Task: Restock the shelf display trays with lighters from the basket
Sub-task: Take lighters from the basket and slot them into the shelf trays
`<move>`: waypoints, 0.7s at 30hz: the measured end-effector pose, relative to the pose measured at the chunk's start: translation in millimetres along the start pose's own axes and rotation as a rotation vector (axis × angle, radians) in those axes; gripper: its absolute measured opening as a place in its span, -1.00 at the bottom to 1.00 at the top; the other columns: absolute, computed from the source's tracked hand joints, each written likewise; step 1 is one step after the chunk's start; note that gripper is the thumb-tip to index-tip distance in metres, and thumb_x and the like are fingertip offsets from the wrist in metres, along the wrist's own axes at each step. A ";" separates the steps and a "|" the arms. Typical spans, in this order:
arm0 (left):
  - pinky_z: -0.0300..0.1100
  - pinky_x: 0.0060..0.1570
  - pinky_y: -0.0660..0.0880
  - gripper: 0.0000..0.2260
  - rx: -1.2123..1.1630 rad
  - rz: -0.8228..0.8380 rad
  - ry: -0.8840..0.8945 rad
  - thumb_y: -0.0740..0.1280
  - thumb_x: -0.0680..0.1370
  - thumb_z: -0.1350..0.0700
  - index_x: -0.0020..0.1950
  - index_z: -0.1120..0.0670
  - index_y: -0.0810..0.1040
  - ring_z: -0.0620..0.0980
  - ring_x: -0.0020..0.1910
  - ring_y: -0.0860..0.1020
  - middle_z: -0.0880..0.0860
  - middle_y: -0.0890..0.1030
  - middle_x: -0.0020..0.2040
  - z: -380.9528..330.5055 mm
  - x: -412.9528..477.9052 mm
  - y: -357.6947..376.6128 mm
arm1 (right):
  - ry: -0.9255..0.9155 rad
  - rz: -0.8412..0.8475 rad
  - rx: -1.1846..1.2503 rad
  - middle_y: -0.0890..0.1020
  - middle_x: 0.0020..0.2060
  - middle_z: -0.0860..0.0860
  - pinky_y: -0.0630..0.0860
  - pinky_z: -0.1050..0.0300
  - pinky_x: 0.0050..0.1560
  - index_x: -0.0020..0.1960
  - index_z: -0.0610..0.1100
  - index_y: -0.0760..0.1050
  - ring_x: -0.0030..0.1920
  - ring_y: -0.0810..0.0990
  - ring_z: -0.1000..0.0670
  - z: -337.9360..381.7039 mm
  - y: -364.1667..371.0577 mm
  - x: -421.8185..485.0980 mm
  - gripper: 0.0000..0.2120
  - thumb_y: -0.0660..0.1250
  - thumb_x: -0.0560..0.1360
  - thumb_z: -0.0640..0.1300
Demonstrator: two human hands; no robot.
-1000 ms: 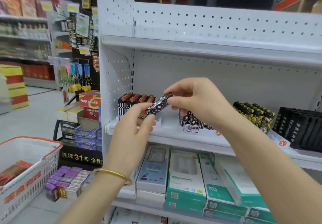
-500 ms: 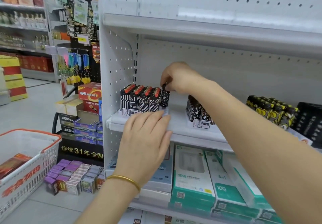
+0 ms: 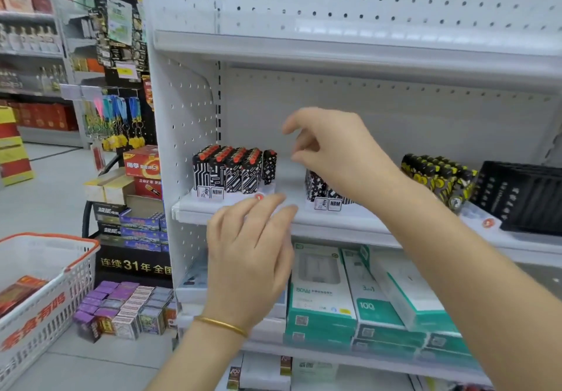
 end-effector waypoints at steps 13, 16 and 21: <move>0.00 0.00 0.45 -0.71 -0.246 1.599 0.426 0.13 0.55 0.20 0.25 0.11 0.46 0.13 0.10 0.45 0.10 0.49 0.16 -164.5 -351.7 126.0 | 0.740 0.798 0.353 0.56 -0.27 0.04 0.43 0.37 -0.43 0.09 -0.20 0.55 -0.18 0.65 -0.06 -148.5 145.4 -390.1 -0.83 0.29 0.52 -0.23; -0.06 0.10 0.41 -0.63 -0.230 1.894 0.269 0.08 0.62 0.22 0.44 0.08 0.27 0.11 0.27 0.35 0.10 0.34 0.35 -162.7 -437.9 145.0 | 0.774 0.941 0.356 0.46 -0.22 0.11 0.53 0.17 -0.29 0.14 -0.18 0.51 -0.16 0.62 -0.05 -168.8 159.0 -416.8 -0.81 0.25 0.55 -0.22; -0.09 0.27 0.36 -0.49 -0.280 2.082 -0.021 0.14 0.62 0.17 0.54 0.06 0.04 0.11 0.43 0.23 0.12 0.10 0.52 -169.6 -528.2 169.8 | 0.833 0.977 0.319 0.39 -0.10 0.05 0.55 0.14 -0.25 0.20 -0.16 0.48 -0.08 0.64 -0.10 -204.8 171.9 -435.5 -0.76 0.17 0.57 -0.26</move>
Point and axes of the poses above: each hand's wrist, its own x-axis towards the middle knuckle, its own y-axis out of the palm, z = x × y, the point moved 10 cm from there along x, towards the middle knuckle
